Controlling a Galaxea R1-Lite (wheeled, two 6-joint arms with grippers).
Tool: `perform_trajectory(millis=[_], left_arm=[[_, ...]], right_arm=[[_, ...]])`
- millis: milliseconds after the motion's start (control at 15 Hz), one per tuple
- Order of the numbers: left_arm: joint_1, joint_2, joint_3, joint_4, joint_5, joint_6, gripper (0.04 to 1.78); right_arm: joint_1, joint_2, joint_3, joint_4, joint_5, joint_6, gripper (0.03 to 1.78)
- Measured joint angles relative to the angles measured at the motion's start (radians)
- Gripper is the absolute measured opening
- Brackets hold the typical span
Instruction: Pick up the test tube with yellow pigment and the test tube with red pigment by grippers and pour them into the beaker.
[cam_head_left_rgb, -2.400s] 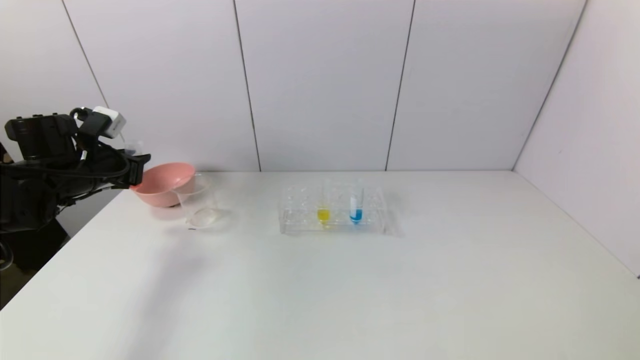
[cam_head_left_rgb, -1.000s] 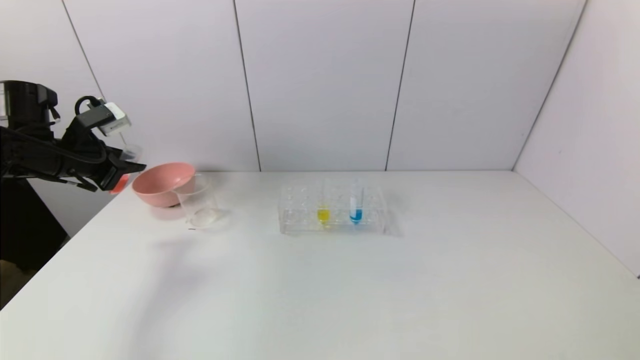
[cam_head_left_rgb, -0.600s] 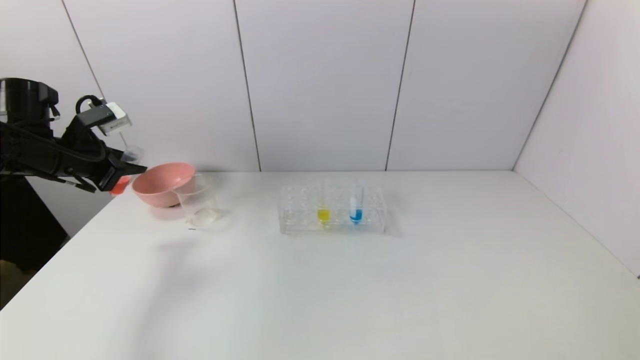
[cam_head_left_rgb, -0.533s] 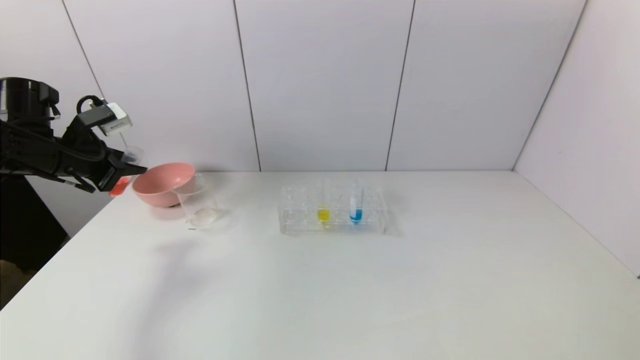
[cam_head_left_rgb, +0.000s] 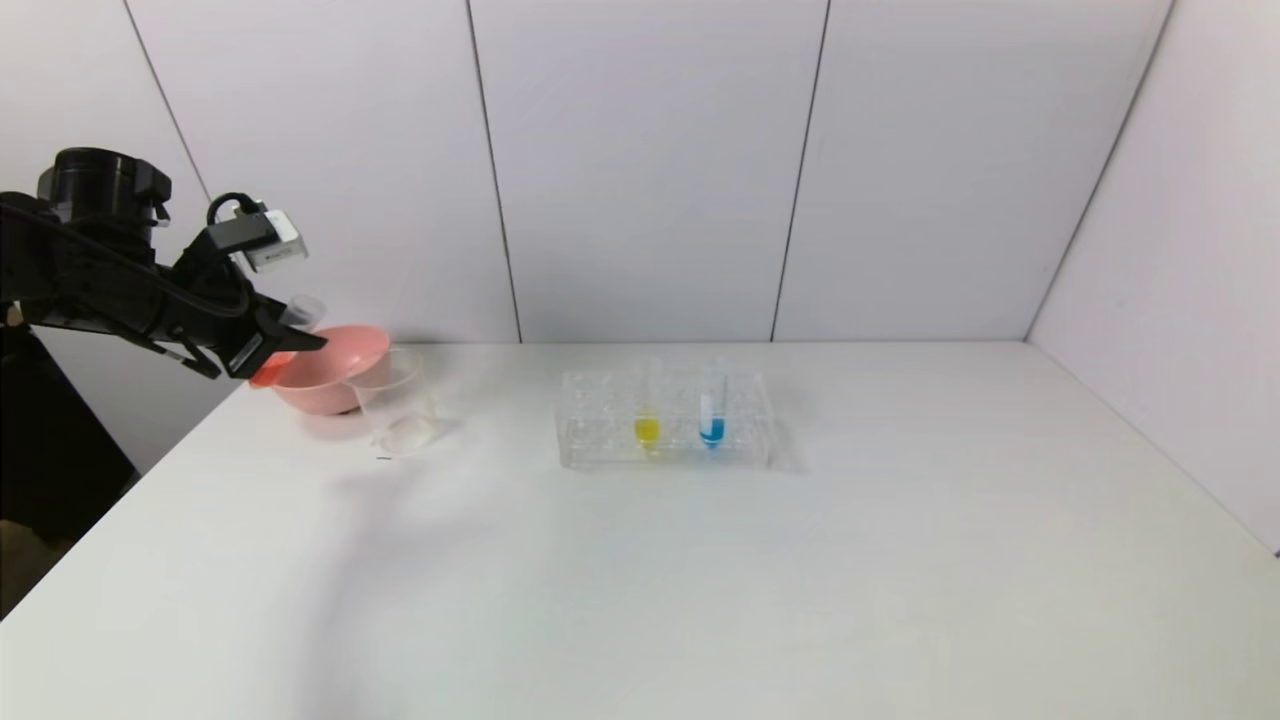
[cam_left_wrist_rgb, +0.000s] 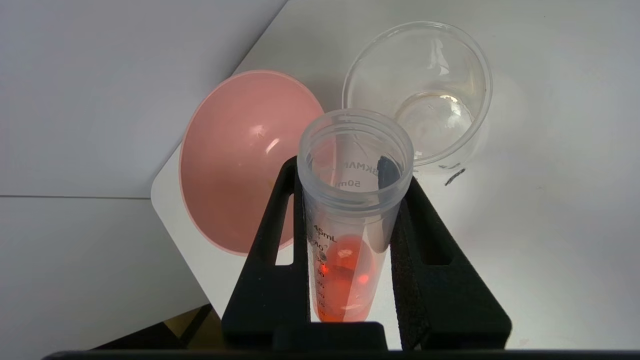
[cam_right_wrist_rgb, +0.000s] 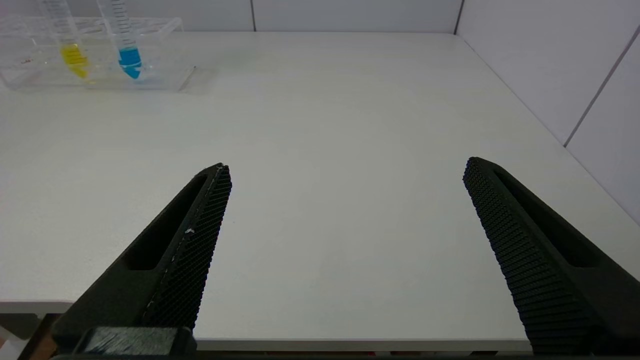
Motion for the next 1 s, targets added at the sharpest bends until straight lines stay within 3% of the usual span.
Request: perform_trajectory(millis=[1000], left_arm=[[-0.027, 0.092, -0.228, 0.280, 0.009, 0.231, 0.47]], right_arm=[[0.000, 0.000, 0.000, 0.000, 0.000, 0.000, 1.70]])
